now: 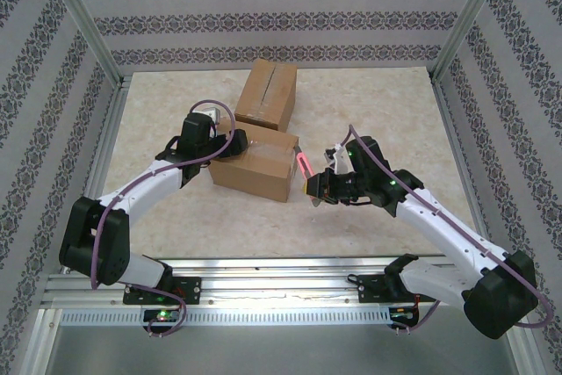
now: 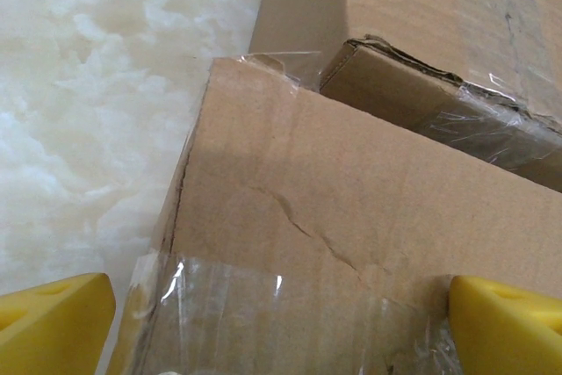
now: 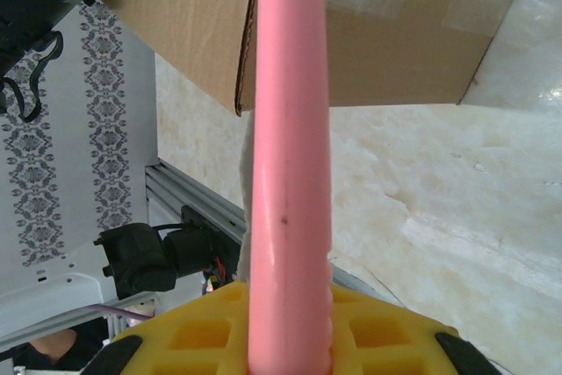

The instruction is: Unpack the express box

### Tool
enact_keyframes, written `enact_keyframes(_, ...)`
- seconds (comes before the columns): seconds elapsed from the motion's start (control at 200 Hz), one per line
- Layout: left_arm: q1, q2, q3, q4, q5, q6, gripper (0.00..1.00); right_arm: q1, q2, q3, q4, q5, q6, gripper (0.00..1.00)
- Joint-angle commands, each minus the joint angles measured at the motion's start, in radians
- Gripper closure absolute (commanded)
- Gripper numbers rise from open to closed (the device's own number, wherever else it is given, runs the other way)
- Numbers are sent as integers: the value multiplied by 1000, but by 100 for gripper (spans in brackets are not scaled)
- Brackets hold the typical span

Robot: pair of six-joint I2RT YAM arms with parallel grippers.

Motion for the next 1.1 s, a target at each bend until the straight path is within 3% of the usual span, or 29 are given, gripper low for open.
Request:
enact_keyframes(0.0, -4, 95, -78, -274, -25, -11, 4, 45, -15, -21, -56, -106, 16, 100)
enact_keyframes(1.094, -9, 127, -89, -246, -20, -12, 4, 160, -66, -103, -4, -80, 121, 100)
